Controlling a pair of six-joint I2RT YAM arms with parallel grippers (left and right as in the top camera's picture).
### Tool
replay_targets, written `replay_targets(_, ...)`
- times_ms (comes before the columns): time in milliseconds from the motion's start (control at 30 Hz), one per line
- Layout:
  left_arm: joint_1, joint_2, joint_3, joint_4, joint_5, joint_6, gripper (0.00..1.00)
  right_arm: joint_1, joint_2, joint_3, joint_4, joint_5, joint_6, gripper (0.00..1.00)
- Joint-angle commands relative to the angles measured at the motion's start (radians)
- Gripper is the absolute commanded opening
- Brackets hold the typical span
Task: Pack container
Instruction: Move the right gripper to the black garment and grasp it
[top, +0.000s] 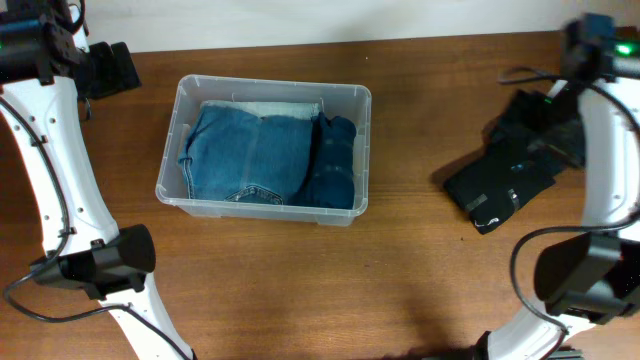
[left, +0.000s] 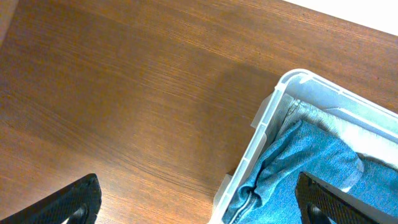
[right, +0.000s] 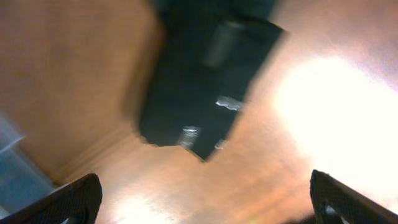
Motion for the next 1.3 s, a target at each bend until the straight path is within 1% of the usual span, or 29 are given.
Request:
replay_targets(0,0.002,-0.031,0.005,0.003,0.006,0.016,0.99,-0.112,-0.023,-0.134,0.045,-0.047,-0.054,0.99)
replay_targets(100,0.002,-0.031,0.005,0.011,-0.004,0.017,0.99,-0.187,-0.023,-0.296,0.163,-0.167,-0.094,0.99)
replay_targets(233,0.002,-0.031,0.005,0.027,-0.062,0.017,0.99,-0.232,-0.023,-0.494,0.344,-0.315,-0.174,0.99)
replay_targets(400,0.002,-0.03,0.004,0.055,-0.064,0.017,1.0,-0.214,-0.023,-0.692,0.583,-0.344,-0.216,1.0)
replay_targets(467,0.002,-0.03,0.003,0.055,-0.064,0.017,0.99,-0.214,-0.023,-0.763,0.666,-0.345,-0.216,0.96)
replay_targets(567,0.002,-0.03,0.003,0.055,-0.064,0.017,0.99,-0.214,-0.023,-0.833,0.772,-0.345,-0.216,0.85)
replay_targets(600,0.002,-0.03,0.003,0.055,-0.064,0.016,0.99,-0.21,-0.023,-0.871,0.841,-0.345,-0.216,0.74)
replay_targets(633,0.002,-0.03,0.003,0.055,-0.064,0.016,0.99,-0.206,-0.023,-0.884,0.865,-0.345,-0.216,0.7)
replay_targets(667,0.002,-0.03,0.003,0.055,-0.064,0.016,0.99,-0.2,-0.022,-0.892,0.877,-0.345,-0.216,0.6)
replay_targets(700,0.002,-0.03,0.003,0.055,-0.064,0.016,0.99,-0.19,-0.022,-0.894,0.881,-0.345,-0.216,0.47)
replay_targets(733,0.002,-0.03,0.003,0.055,-0.064,0.016,0.99,-0.179,-0.022,-0.894,0.885,-0.345,-0.216,0.38)
replay_targets(767,0.002,-0.03,0.003,0.055,-0.064,0.016,0.99,-0.171,-0.023,-0.893,0.889,-0.346,-0.216,0.34)
replay_targets(833,0.002,-0.03,0.003,0.054,-0.063,0.016,0.99,-0.142,-0.023,-0.893,0.9,-0.346,-0.216,0.18)
replay_targets(867,0.002,-0.03,0.003,0.054,-0.061,0.016,0.99,-0.133,-0.023,-0.889,0.899,-0.346,-0.216,0.12)
replay_targets(900,0.002,-0.03,0.003,0.054,-0.061,0.016,0.99,-0.126,-0.023,-0.884,0.895,-0.346,-0.216,0.1)
replay_targets(933,0.002,-0.03,0.003,0.054,-0.061,0.016,1.0,-0.109,-0.027,-0.869,0.88,-0.356,-0.216,0.06)
replay_targets(1000,0.002,-0.03,0.003,0.063,-0.062,0.016,0.99,-0.07,-0.051,-0.805,0.806,-0.394,-0.275,0.04)
replay_targets(1100,0.002,-0.03,0.003,0.096,-0.061,0.016,0.99,-0.014,-0.095,-0.701,0.689,-0.393,-0.323,0.04)
replay_targets(1167,0.002,-0.03,0.003,0.109,-0.061,0.016,0.99,0.039,-0.132,-0.582,0.581,-0.391,-0.356,0.04)
replay_targets(1267,0.005,-0.03,0.003,0.126,-0.065,0.016,0.99,0.108,-0.168,-0.428,0.484,-0.386,-0.372,0.04)
